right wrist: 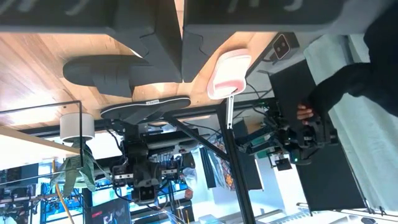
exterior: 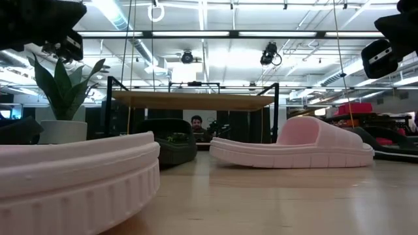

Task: Pick and place slides into the shelf
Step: Put the right pink slide on the shelf

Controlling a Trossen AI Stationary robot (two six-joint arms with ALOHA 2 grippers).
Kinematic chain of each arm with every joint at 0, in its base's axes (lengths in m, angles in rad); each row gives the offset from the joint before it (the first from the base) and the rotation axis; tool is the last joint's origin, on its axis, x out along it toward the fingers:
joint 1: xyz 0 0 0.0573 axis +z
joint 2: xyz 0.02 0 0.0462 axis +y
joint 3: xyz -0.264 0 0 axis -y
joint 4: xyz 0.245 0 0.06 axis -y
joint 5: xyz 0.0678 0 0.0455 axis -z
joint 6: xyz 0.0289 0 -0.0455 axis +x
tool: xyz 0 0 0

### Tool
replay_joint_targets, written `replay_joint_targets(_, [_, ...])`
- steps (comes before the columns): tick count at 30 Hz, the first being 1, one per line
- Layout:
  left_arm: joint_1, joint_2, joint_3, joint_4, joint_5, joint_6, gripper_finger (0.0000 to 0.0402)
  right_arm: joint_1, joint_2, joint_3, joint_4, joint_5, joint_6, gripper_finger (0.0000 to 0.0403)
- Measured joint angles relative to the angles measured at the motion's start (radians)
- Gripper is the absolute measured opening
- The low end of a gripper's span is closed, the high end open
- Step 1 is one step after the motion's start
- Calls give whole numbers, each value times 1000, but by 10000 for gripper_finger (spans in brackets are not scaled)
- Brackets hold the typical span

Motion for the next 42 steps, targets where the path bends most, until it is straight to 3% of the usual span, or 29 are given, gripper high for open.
replay_joint_targets(7, [0,0,0,55,0,20,14,0,0,0,0,0,0,9])
replay_joint_targets(14, [2,0,0,134,-1,253,15,0,0,0,-3,0,-7,9])
replay_joint_targets(25, [2,0,0,142,-1,353,12,0,0,0,20,9,-178,9])
replay_joint_targets(32, [2,0,0,211,-1,407,17,0,0,0,335,-25,-539,9])
replay_joint_targets(36, [2,0,0,237,-1,478,9,0,0,0,538,-128,-479,9])
replay_joint_targets(42, [2,0,0,238,-1,546,11,0,0,0,684,-142,-423,9])
